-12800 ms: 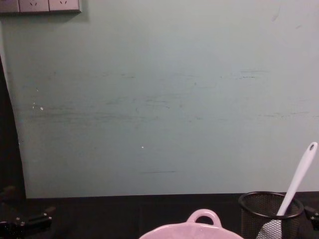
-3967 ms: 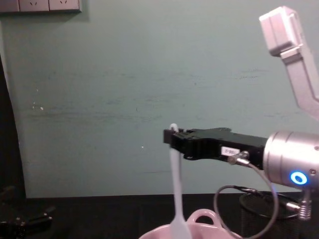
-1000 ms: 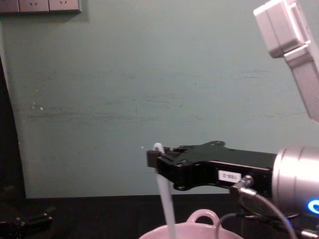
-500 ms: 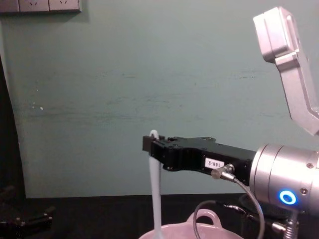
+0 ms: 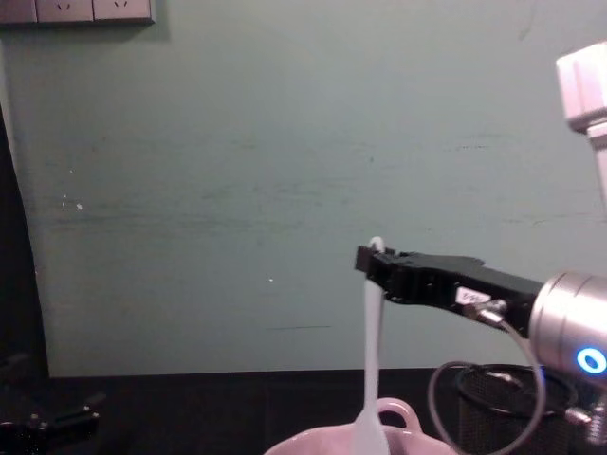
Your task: Use the one hand to pick up the spoon and stir the clear water in the bowl.
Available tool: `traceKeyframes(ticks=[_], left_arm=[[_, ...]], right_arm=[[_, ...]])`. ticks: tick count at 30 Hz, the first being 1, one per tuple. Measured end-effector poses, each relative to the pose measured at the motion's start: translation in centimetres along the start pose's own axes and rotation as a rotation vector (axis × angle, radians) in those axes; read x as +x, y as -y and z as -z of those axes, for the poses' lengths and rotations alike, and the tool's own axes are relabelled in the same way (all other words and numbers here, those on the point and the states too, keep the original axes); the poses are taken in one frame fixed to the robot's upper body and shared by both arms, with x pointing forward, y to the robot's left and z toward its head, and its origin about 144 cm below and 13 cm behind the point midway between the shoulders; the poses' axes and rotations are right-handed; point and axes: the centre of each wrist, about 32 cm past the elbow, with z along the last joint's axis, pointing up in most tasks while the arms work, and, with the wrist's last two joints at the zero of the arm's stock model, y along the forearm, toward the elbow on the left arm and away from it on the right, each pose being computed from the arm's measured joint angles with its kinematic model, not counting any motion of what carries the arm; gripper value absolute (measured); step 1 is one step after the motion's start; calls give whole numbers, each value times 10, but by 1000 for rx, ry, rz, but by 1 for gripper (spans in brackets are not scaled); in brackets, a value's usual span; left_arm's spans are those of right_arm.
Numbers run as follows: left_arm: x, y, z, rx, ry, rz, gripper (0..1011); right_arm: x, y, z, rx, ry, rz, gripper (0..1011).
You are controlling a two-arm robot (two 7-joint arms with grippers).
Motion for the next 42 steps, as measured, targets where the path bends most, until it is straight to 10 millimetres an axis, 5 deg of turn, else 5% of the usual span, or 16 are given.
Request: traceKeyframes(ticks=[9,24,34,42], left_arm=[[0,0,0,0,0,0,1011],[0,0,0,0,0,0,1011],[0,0,0,0,0,0,1011],[0,0,0,0,0,0,1011]], right_arm=[[5,14,-12,-27,77,9,109],[-29,15,-30,-126,310,-114,109],[-51,6,-26,-110,274,-185,109],[-49,-2,-17,-63,107,-168,109]])
